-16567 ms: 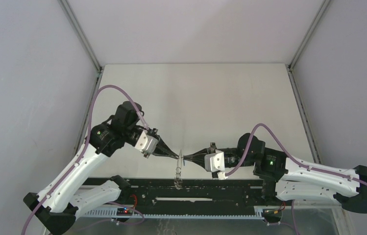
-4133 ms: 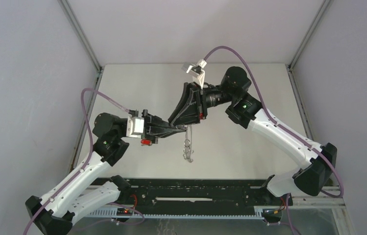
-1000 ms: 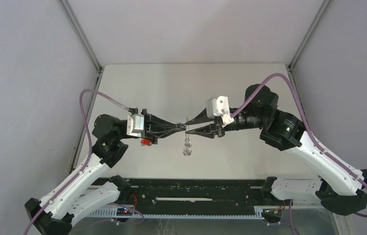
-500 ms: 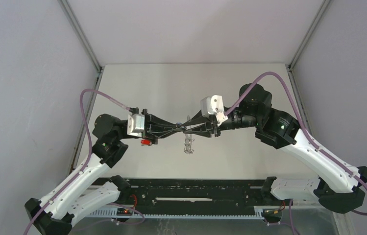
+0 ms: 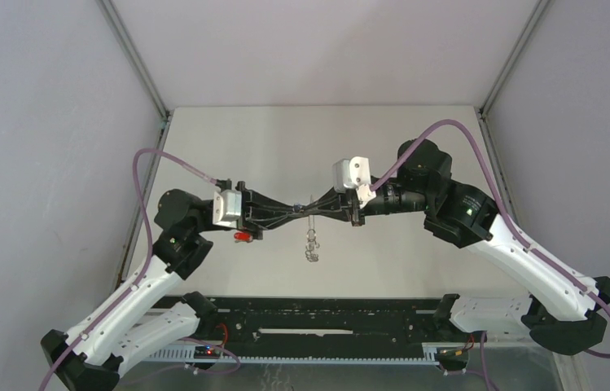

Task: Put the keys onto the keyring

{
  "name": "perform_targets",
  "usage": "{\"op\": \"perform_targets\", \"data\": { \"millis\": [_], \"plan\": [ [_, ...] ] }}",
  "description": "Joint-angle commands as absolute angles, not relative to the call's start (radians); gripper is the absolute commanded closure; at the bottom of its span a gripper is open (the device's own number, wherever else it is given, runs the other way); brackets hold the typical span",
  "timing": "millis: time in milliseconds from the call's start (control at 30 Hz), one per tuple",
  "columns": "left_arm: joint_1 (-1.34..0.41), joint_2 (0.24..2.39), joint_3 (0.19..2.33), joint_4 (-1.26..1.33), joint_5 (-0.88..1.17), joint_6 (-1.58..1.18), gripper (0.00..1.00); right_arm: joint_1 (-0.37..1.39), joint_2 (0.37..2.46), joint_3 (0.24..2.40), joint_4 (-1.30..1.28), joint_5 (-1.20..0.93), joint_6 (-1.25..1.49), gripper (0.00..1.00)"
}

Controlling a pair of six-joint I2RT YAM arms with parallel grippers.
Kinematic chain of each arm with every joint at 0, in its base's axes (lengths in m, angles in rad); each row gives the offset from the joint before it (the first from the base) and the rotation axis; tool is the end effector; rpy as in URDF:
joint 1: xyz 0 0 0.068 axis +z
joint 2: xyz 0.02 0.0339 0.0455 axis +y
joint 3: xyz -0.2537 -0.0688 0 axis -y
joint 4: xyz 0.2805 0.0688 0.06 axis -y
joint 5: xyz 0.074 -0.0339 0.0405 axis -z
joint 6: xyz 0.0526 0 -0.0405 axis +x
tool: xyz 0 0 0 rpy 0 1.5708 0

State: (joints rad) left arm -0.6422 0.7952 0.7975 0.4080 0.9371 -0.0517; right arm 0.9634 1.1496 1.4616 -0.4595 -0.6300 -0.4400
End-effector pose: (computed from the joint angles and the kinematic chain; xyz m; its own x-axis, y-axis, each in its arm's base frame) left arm 0.1501 -0.1652 0.3972 0.2701 -0.2402 -0.9324 0.9616 0.0192 0.2736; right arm 0.1344 0.2476 0.4711 0.3484 -0.1018 -0.9318 -0.9369 -0.0671 -0.3430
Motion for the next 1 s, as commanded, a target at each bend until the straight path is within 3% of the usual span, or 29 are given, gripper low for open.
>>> {"op": "perform_targets", "data": {
  "millis": [0,100,233,300,400,633,733,800,867,967],
  "plan": [
    [-0.643,0.780,0.788,0.383,0.893,-0.005,0.97,0.970,1.123,1.449,-0.413,-0.574,-0.420,1.00],
    [-0.644,0.772,0.791,0.345,0.883,0.011,0.90,0.967,1.109,1.416,-0.395,-0.541,-0.408,1.00],
    [-0.643,0.751,0.794,0.266,0.861,0.071,0.61,0.956,1.084,1.373,-0.355,-0.524,-0.368,1.00],
    [-0.641,0.735,0.795,0.196,0.857,0.121,0.53,0.942,1.064,1.346,-0.323,-0.542,-0.332,1.00],
    [-0.633,0.708,0.796,0.119,0.850,0.173,0.33,0.916,1.050,1.321,-0.300,-0.584,-0.282,1.00],
    [-0.616,0.652,0.823,-0.117,0.842,0.495,0.31,0.865,1.056,1.310,-0.332,-0.676,-0.200,1.00],
    [-0.615,0.645,0.841,-0.156,0.803,0.681,0.17,0.867,1.069,1.317,-0.379,-0.677,-0.205,1.00],
    [-0.615,0.665,0.870,-0.155,0.818,0.733,0.14,0.870,1.085,1.332,-0.416,-0.664,-0.212,1.00],
    [-0.616,0.699,0.910,-0.154,0.858,0.737,0.02,0.876,1.104,1.354,-0.449,-0.655,-0.216,1.00],
    [-0.622,0.756,0.968,-0.155,0.910,0.725,0.00,0.892,1.131,1.376,-0.488,-0.633,-0.218,1.00]
  ]
}}
